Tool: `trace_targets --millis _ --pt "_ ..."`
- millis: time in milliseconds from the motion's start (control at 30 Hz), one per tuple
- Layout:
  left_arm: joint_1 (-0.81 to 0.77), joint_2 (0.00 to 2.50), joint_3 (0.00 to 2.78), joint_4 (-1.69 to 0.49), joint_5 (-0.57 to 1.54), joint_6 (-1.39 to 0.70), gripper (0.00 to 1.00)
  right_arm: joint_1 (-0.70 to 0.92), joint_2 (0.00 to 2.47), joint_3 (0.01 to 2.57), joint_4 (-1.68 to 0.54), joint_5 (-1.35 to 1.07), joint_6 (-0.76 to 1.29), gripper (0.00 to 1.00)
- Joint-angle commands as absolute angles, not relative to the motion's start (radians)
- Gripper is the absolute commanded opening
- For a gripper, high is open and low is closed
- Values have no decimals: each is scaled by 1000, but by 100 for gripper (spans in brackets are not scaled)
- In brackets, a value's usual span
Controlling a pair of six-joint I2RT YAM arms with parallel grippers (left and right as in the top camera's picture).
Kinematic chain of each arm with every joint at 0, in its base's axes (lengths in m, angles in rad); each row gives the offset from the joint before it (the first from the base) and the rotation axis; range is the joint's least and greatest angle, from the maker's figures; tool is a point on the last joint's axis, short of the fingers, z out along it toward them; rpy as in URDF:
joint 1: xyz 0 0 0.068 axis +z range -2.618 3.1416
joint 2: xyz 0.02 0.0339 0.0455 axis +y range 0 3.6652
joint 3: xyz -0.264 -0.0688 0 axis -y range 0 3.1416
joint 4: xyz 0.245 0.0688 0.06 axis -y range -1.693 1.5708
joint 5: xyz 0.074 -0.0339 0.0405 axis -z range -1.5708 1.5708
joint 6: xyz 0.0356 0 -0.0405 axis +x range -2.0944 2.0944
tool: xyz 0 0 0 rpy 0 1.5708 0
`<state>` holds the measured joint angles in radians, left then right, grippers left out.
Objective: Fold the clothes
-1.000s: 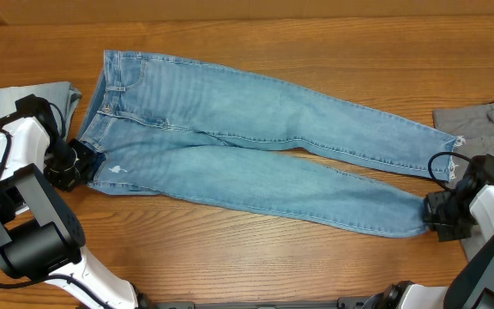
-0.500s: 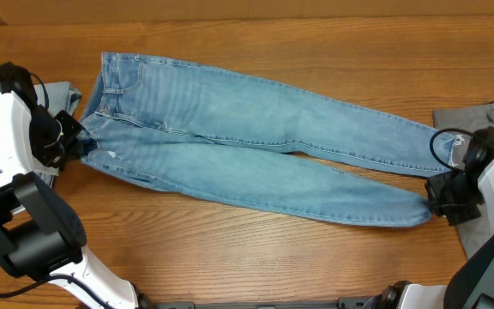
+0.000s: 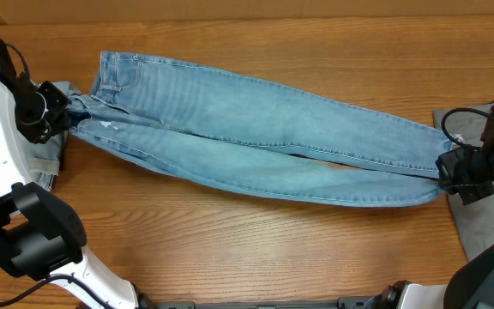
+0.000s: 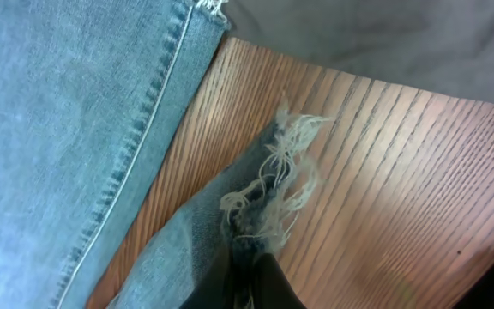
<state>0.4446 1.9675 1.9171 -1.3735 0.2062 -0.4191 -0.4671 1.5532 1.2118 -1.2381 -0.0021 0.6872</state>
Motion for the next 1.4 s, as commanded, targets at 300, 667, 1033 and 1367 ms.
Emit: trace_targets --millis 300,667,1033,1367 --pt "401 1952 1995 -1224 200 -514 4 -561 1554 1248 -1073 -129 733 4" --pt "299 1957 1995 -1036 31 -554 4 -561 1684 1248 -927 -110 760 4" --pt "273 2101 1992 -947 -11 -554 4 -543 1729 1248 -750 -104 759 4" --pt "271 2160 1992 -845 -12 -546 4 -467 1737 1246 -726 96 870 4"
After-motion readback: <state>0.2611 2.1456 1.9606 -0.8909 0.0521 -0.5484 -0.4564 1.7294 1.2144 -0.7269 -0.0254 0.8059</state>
